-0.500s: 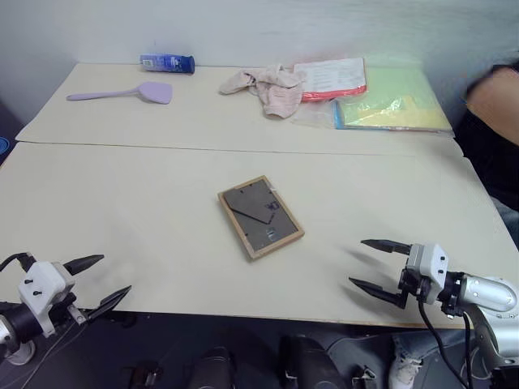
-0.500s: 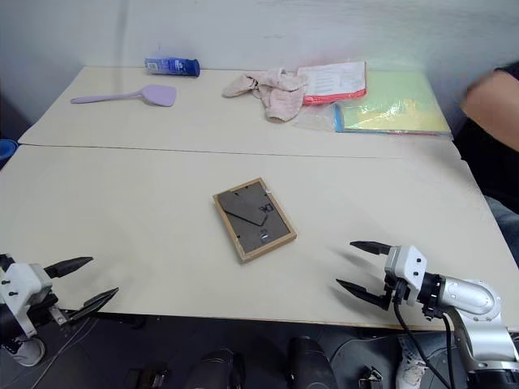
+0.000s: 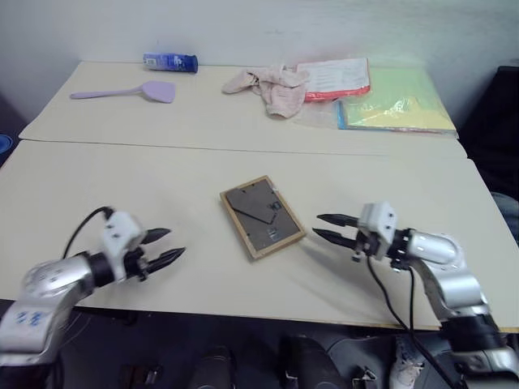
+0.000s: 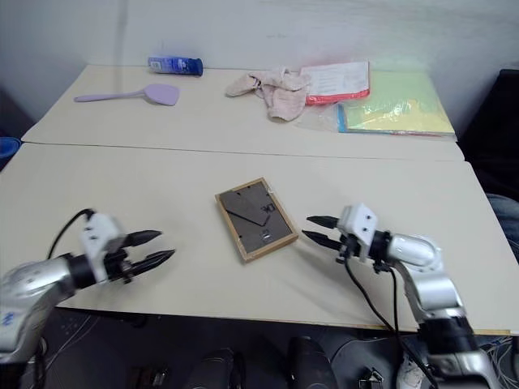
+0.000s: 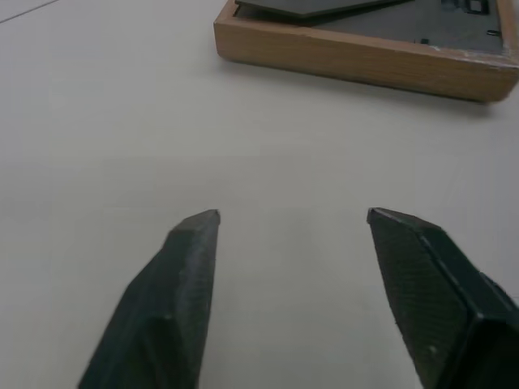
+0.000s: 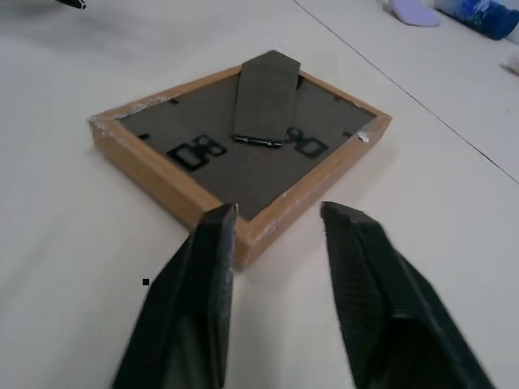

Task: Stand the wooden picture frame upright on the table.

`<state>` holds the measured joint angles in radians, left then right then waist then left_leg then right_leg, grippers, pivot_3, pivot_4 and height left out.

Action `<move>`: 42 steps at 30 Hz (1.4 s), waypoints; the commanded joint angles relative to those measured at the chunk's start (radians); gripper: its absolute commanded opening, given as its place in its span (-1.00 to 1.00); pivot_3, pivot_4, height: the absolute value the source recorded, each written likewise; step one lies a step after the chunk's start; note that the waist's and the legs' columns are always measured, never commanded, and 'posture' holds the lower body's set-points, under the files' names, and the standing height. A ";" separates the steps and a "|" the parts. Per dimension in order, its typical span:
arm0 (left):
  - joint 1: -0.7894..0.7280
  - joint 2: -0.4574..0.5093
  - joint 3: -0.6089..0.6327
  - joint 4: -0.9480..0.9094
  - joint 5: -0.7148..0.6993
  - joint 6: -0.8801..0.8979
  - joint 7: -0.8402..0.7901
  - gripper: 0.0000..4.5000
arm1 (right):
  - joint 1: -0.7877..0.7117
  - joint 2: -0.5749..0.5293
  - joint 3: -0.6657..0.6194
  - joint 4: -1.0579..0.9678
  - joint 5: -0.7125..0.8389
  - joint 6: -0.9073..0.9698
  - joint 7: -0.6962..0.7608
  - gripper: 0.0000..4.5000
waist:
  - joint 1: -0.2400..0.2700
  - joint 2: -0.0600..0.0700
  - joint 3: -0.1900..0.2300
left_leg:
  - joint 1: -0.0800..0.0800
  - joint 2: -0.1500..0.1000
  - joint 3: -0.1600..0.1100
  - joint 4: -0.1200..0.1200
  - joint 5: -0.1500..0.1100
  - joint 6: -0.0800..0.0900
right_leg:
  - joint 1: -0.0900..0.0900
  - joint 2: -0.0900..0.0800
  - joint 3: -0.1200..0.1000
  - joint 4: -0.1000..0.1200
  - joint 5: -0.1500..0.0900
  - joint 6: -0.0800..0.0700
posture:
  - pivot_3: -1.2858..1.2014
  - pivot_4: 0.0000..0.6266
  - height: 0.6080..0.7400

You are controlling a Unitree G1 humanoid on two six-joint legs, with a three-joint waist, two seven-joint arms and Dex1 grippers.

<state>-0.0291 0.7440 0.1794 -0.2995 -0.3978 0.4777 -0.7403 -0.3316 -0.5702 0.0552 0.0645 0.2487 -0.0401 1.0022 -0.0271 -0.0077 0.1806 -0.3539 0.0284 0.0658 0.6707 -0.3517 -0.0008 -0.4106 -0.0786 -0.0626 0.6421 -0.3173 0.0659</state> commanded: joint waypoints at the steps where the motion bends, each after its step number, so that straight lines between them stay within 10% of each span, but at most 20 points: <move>1: -0.095 -0.062 -0.079 0.026 0.015 0.090 0.067 -0.24 | -0.068 0.034 0.027 0.112 -0.102 -0.109 -0.072 -0.96 | 0.000 0.000 0.000 | 0.000 0.000 0.000 0.001 0.000 0.000 | 0.000 0.000 0.000 0.000 0.000 0.000 | 0.03 -0.52 1.00; 7: -0.211 -0.167 -0.221 0.104 0.099 0.096 0.116 -0.99 | -0.147 0.092 0.084 0.286 -0.172 -0.197 -0.085 -1.00 | -0.001 0.000 0.000 | -0.002 0.001 0.000 0.008 0.000 0.001 | 0.000 0.001 0.000 0.003 0.000 0.000 | 0.03 -0.52 1.00; 27: -0.229 -0.175 -0.110 0.114 0.020 0.250 0.085 -0.99 | 0.085 0.020 0.074 -0.070 -0.143 -0.010 -0.045 -1.00 | -0.001 0.000 0.000 | -0.002 0.001 0.000 0.010 -0.001 0.000 | 0.000 0.001 0.000 0.003 0.001 0.001 | 0.03 -0.52 1.00; 35: -0.356 -0.067 0.044 0.128 -0.347 1.050 0.016 0.07 | 0.094 -0.036 0.083 -0.116 -0.147 0.029 -0.040 -1.00 | 0.006 -0.001 0.000 | -0.001 0.001 -0.001 0.010 -0.001 0.000 | 0.001 0.001 0.000 0.003 0.000 0.001 | 0.03 -0.52 1.00; 42: -0.525 -0.171 -0.013 0.365 -0.475 1.137 0.204 0.74 | 0.059 -0.023 0.112 -0.128 -0.168 0.066 -0.054 -1.00 | 0.025 -0.001 0.000 | -0.002 0.000 -0.002 0.012 -0.002 0.001 | 0.001 0.001 0.000 0.004 0.001 0.001 | 0.03 -0.52 1.00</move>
<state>-0.5427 0.5886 0.2053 0.0142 -0.8332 1.6049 -0.5965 -0.2601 -0.5964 0.1638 -0.0322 0.0792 0.0215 0.9539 -0.0018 -0.0085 0.1804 -0.3561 0.0280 0.0635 0.6827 -0.3532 -0.0002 -0.4095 -0.0778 -0.0624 0.6467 -0.3168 0.0669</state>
